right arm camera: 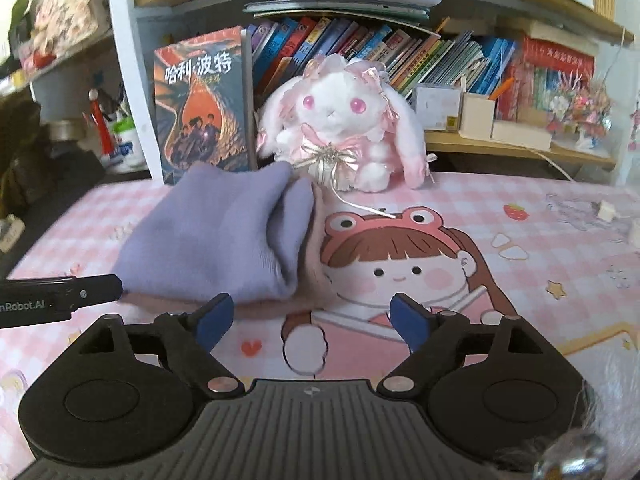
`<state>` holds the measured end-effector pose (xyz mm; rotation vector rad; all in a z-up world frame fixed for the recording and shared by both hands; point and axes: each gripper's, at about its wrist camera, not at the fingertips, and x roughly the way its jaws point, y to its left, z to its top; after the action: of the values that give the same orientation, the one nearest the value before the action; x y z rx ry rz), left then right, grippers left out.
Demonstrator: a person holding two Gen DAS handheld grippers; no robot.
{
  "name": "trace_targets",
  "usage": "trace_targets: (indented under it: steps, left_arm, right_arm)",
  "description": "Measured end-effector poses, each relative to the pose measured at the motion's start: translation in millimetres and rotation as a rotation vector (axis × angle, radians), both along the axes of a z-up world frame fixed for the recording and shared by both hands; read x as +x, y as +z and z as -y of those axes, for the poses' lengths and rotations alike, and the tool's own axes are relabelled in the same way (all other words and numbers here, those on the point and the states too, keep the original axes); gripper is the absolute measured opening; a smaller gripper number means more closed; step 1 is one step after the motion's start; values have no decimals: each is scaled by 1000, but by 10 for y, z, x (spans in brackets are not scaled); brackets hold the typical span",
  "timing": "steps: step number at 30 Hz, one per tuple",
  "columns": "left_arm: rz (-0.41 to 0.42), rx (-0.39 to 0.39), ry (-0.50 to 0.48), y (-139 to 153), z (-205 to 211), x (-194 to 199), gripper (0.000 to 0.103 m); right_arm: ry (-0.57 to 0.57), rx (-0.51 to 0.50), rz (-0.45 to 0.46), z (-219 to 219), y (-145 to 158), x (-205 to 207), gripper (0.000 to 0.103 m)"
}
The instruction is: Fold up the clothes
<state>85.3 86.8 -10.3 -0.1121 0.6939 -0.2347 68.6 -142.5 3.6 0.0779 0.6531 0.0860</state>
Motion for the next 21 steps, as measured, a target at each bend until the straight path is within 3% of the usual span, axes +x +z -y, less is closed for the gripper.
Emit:
trace_targets:
  steps: [3,5,11,16,21]
  left_arm:
    - [17,33,14,-36,34,-86,73]
    - [29,58,24,-50,63,-136,85]
    - [11,99,-8,-98,149,-231,85]
    - [4,123,5,-111,156,-255,94]
    - [-11,130,10,-133,146,-275,95]
  right_arm:
    - [-21,-7,-7,-34,-30,-95,90]
    - [-43,-8,-14,-50,-51,-153,93]
    - [-119,-34,-71,-80,-154,-258,96]
    - [-134,-38,-72,-73,-147,-280,99]
    - [-128,-36,-79,-92,-151,-292,100]
